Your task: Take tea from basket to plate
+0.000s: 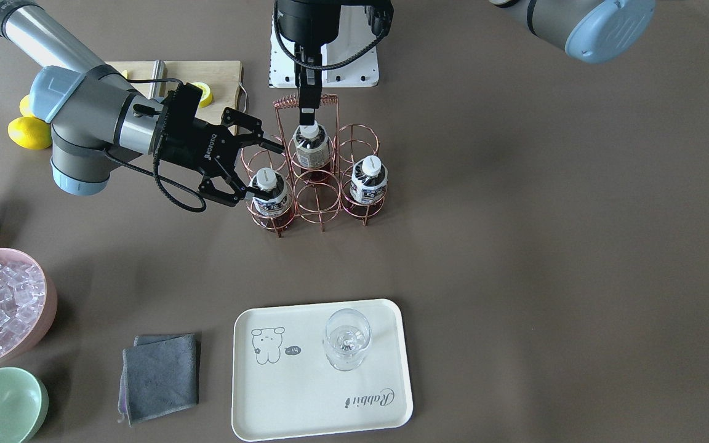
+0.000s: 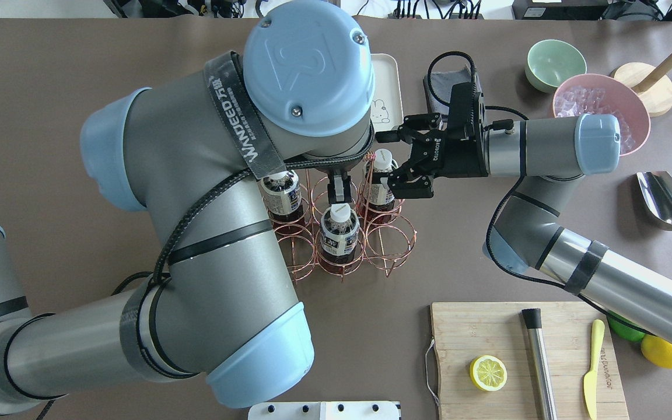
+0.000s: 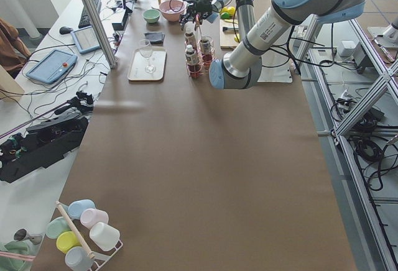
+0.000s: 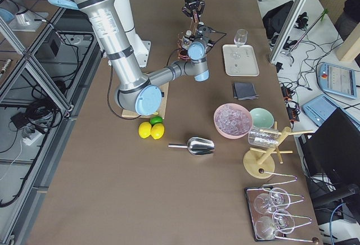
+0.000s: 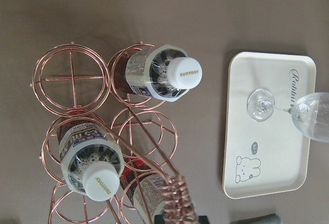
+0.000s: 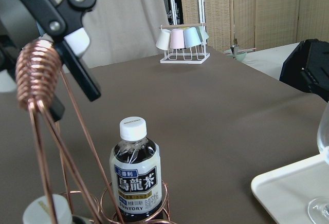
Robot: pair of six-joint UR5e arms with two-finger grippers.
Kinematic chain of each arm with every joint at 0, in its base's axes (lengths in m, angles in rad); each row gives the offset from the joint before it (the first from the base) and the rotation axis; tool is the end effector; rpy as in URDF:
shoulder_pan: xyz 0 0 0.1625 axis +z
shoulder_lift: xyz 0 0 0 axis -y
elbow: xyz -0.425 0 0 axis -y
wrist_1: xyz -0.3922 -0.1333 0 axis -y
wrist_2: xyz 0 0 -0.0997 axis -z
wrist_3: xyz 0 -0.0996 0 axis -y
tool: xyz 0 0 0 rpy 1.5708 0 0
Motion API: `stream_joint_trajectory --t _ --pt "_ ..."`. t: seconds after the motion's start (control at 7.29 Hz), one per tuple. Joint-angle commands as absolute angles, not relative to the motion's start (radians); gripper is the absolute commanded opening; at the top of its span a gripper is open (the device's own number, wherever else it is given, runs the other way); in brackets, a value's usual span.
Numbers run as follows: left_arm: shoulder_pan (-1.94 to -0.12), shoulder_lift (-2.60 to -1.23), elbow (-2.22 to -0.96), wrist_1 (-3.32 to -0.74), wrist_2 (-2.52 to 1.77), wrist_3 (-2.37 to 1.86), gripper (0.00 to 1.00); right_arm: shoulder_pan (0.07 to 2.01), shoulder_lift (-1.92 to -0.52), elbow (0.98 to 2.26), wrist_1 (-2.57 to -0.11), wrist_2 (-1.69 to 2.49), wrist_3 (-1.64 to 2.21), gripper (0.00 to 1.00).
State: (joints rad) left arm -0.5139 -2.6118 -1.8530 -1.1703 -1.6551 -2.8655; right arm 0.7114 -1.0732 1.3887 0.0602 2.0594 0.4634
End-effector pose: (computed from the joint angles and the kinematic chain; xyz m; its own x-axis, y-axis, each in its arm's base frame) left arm 0.4630 -0.4048 -0.0225 -0.2717 -0.9475 -0.1684 0.6234 -0.0400 -0.7809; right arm -0.4138 -0.4710 0.2892 0.0956 -0.9604 0.2617 -0.3585 0.2121 0.9091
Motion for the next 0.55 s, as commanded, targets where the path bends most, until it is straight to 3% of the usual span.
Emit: stream_joint_trajectory --t 0.0,0.27,0.41 --pt "-0.514 -2.612 -1.853 -1.169 -1.655 -2.865 0.00 0.707 -1.078 1.385 0.061 2.051 0.423 0.83" --pt "-0.514 -2.612 -1.853 -1.169 -1.657 -2.865 0.00 0.709 -1.097 1.385 0.066 2.052 0.422 0.65" --pt "-0.514 -2.612 -1.853 -1.169 -1.657 -2.865 0.00 0.709 -1.104 1.385 0.066 2.051 0.422 0.61"
